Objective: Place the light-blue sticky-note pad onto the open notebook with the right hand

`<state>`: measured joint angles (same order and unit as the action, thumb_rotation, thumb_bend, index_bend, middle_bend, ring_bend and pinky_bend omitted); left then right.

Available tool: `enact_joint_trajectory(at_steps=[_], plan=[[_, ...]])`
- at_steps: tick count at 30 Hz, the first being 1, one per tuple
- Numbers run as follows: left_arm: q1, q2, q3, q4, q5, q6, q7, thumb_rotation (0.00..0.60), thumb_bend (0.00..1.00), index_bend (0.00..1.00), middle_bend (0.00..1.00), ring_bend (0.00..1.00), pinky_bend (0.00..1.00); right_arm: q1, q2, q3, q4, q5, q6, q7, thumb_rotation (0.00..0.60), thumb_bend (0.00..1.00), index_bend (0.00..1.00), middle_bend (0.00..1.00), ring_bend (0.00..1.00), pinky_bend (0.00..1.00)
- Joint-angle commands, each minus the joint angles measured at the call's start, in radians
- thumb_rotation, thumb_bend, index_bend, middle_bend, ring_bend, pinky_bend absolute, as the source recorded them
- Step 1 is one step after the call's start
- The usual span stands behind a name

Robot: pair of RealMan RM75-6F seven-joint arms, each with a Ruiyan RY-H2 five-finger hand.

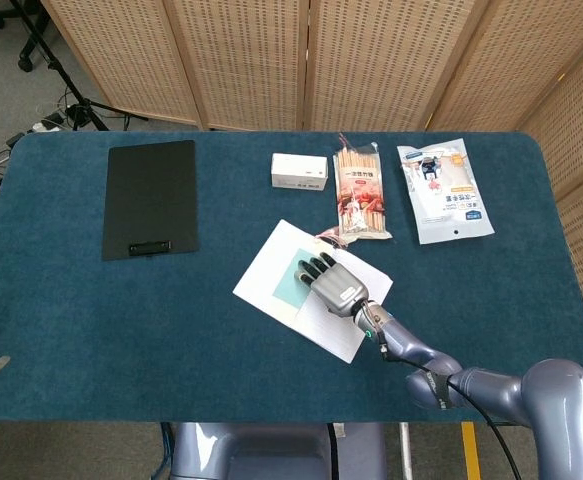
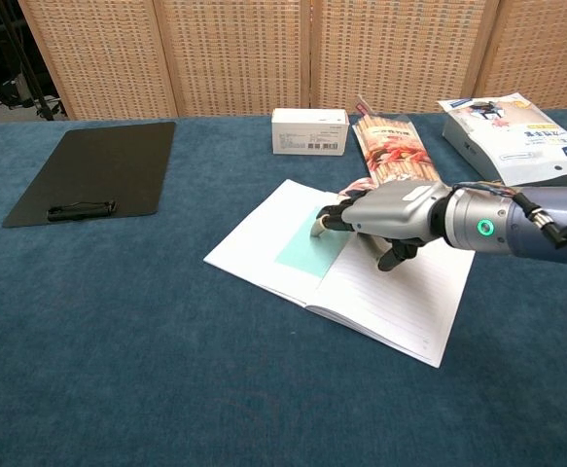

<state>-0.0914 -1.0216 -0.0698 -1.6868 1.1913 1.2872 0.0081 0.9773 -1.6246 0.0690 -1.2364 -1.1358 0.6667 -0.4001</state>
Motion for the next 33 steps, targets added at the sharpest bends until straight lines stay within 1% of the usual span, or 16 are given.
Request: enact_joint_trajectory(at_steps=[1, 22, 33], plan=[[0.000, 0.000, 0.000, -0.002, -0.001, -0.001, 0.001, 0.600, 0.00, 0.00, 0.00, 0.00, 0.00, -0.002, -0.001, 0.000, 0.006, -0.002, -0.001, 0.007, 0.600, 1.00, 0.08, 0.00, 0.00, 0.05], [0.000, 0.002, 0.000, -0.003, -0.003, -0.001, 0.002, 0.600, 0.00, 0.00, 0.00, 0.00, 0.00, -0.014, -0.024, -0.002, 0.012, -0.020, 0.025, -0.002, 0.600, 1.00, 0.08, 0.00, 0.00, 0.05], [-0.001, 0.004, -0.002, -0.004, -0.005, -0.003, 0.002, 0.600, 0.00, 0.00, 0.00, 0.00, 0.00, -0.016, -0.022, 0.012, 0.017, -0.026, 0.038, 0.005, 0.600, 1.00, 0.08, 0.00, 0.00, 0.05]])
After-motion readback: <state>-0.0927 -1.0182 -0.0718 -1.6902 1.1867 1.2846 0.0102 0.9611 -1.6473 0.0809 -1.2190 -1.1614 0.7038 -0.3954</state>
